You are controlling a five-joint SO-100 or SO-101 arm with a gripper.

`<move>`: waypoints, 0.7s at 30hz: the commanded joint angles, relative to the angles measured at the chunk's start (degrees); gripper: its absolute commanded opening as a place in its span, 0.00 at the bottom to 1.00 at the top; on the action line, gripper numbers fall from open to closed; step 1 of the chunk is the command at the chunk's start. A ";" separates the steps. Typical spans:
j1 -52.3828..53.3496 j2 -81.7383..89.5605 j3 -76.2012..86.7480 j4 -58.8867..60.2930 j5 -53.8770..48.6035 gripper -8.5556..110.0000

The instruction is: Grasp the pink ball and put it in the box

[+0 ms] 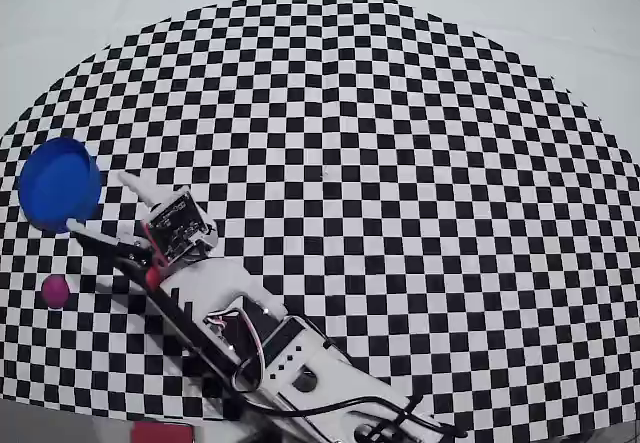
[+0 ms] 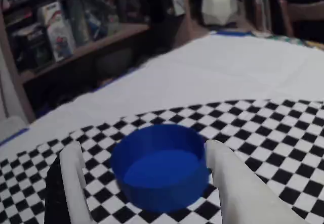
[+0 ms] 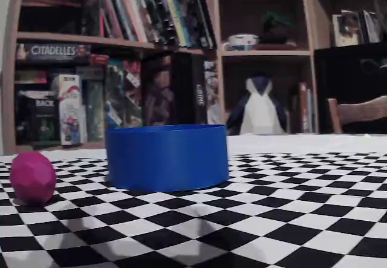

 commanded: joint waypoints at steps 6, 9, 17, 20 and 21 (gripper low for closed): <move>-6.50 -0.44 0.44 -0.70 -0.44 0.30; -8.17 -0.44 0.44 -0.70 -0.44 0.30; -11.78 -0.53 0.44 -0.79 -0.44 0.30; -12.83 -0.62 0.44 -0.79 -0.44 0.30; -13.01 -0.79 0.44 -0.79 -0.44 0.30</move>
